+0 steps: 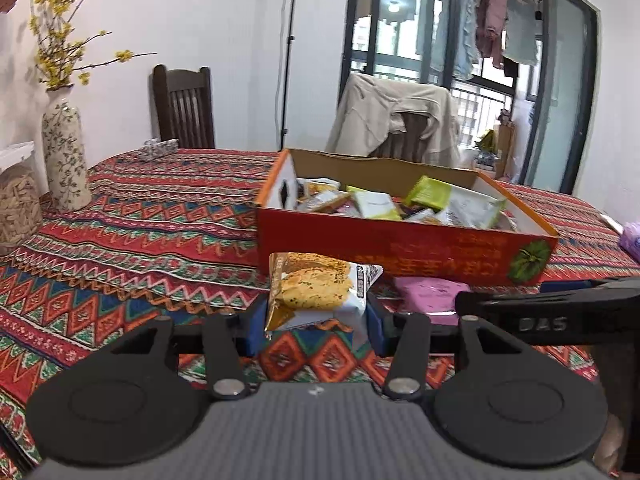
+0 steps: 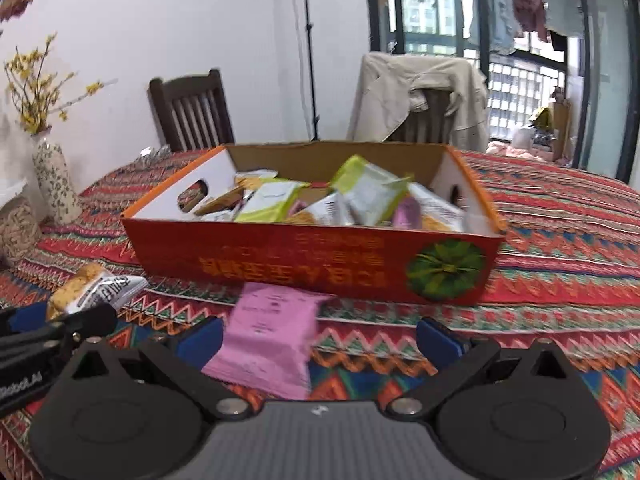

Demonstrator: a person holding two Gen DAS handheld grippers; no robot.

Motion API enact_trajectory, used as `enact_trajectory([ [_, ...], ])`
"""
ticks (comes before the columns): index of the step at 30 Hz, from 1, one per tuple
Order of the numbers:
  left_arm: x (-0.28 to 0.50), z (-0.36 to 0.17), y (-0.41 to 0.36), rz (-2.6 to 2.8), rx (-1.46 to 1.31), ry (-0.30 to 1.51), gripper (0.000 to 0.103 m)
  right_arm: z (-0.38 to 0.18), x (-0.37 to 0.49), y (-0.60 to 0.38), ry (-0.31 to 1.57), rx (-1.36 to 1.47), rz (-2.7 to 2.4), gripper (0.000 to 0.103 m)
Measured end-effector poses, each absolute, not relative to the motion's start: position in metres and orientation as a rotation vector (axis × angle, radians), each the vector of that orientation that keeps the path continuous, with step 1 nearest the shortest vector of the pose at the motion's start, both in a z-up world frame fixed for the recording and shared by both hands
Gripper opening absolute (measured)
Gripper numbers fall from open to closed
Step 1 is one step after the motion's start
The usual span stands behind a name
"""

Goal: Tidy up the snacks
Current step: 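Grasp a pink packet with the right gripper while the left gripper holds its cracker packet, then carry both packets up and over the box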

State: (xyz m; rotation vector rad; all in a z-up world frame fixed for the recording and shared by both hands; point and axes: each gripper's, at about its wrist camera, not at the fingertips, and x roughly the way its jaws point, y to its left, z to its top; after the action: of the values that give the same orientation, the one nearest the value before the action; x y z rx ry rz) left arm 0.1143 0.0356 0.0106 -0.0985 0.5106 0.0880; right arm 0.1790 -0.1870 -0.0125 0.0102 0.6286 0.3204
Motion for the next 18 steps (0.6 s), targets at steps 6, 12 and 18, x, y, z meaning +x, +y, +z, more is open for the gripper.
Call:
enact_trajectory([
  [6,0.119,0.012,0.051,0.125,-0.12,0.511,0.049,-0.03,0.209,-0.149,0.708,-0.032,0.316,0.081],
  [12,0.119,0.021,0.056,0.117,-0.127,0.492,0.049,-0.028,0.202,-0.152,0.7,-0.019,0.329,0.059],
  [18,0.134,0.045,0.051,0.086,-0.119,0.439,0.049,0.007,0.178,-0.186,0.576,0.012,0.343,0.059],
])
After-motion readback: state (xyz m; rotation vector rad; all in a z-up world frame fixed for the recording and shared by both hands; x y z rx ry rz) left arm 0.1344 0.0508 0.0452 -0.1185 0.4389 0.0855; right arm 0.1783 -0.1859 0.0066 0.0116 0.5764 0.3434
